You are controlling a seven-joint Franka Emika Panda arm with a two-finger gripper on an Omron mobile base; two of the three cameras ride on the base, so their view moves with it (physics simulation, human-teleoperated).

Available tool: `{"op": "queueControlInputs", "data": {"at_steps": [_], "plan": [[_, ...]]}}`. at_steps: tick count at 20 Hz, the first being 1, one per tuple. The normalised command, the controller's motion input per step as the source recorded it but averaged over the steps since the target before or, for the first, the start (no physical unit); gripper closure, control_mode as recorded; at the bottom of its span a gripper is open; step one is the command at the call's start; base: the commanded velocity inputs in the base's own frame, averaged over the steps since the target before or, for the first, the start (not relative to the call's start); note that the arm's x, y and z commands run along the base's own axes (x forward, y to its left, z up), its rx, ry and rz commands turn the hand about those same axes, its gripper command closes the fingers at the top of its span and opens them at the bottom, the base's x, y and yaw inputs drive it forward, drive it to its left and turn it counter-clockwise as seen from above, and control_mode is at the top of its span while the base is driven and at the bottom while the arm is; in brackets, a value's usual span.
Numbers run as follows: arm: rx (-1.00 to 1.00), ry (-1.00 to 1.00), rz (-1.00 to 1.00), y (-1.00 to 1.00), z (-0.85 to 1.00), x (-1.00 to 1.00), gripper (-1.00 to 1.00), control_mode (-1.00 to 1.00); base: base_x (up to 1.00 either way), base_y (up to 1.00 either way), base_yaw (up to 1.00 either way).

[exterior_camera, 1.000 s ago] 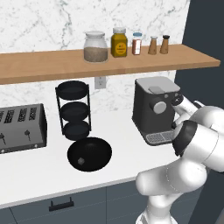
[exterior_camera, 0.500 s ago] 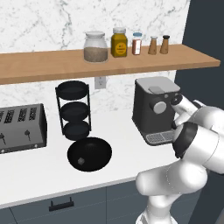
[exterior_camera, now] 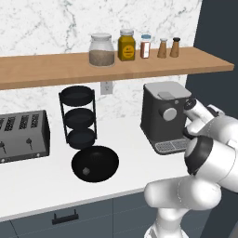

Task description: Grab a lemon wedge from the fridge and one ice cube from the ice bowl, and put them in the glass of lemonade.

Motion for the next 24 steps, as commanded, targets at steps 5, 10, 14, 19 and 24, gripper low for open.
{"op": "queueControlInputs", "data": {"at_steps": [5, 10, 14, 19, 24], "plan": [[0.01, 0.0, -0.08, 0.0, 0.24, 0.0, -1.0, -1.0, 0.0, 0.0, 0.0], [0.09, 0.0, -0.14, 0.0, 0.16, 0.0, -1.0, -1.0, 0.0, 0.0, 0.0], [0.11, 0.0, -0.14, 0.0, 0.0, 0.0, -1.0, -1.0, 0.0, 0.0, 0.0], [0.11, -0.06, -0.11, 0.12, 0.04, -0.03, -1.0, -1.0, 0.0, 0.0, 0.0], [0.12, -0.28, -0.02, 0.39, 0.17, -0.59, -1.0, -1.0, 0.0, 0.0, 0.0]]}}
